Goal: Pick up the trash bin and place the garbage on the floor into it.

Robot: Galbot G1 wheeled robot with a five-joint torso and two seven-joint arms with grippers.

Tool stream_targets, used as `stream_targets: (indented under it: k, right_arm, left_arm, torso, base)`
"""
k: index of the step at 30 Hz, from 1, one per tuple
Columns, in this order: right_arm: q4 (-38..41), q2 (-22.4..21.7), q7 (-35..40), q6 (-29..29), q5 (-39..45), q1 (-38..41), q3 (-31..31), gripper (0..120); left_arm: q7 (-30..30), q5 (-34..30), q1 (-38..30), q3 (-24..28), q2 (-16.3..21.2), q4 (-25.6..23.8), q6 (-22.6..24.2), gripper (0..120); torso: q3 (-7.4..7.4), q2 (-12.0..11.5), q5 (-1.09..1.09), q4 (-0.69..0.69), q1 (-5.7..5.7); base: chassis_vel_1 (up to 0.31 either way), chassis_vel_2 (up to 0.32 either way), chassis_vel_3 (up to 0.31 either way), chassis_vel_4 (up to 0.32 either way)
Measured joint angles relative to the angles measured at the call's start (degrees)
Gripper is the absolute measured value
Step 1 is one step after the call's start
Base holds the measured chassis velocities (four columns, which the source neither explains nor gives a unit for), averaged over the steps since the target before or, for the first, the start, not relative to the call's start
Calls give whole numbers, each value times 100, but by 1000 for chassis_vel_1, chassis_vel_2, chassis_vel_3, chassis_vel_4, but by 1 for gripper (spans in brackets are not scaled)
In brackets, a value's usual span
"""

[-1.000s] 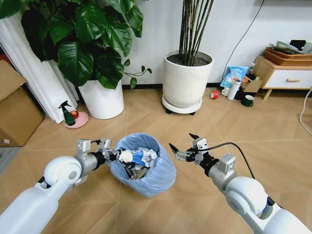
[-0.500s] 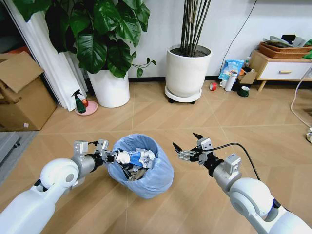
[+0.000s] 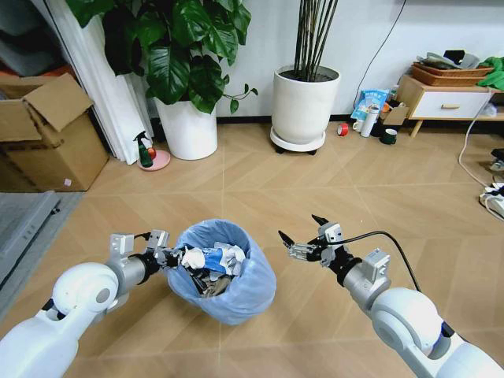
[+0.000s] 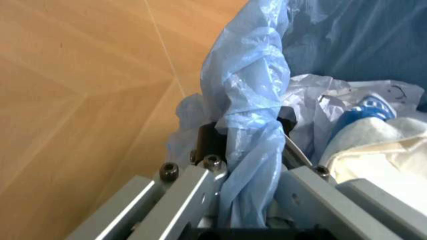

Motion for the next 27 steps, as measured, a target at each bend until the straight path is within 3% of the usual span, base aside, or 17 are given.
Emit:
stream_targets:
  k: [27]
  right_arm:
    - [178, 78, -82, 59, -187, -374, 255, 100]
  left_arm:
    - [-17, 57, 274, -97, 48, -205, 0, 0]
  torso:
    - [1, 0, -6, 2, 0]
  base:
    - [289, -211, -288, 210]
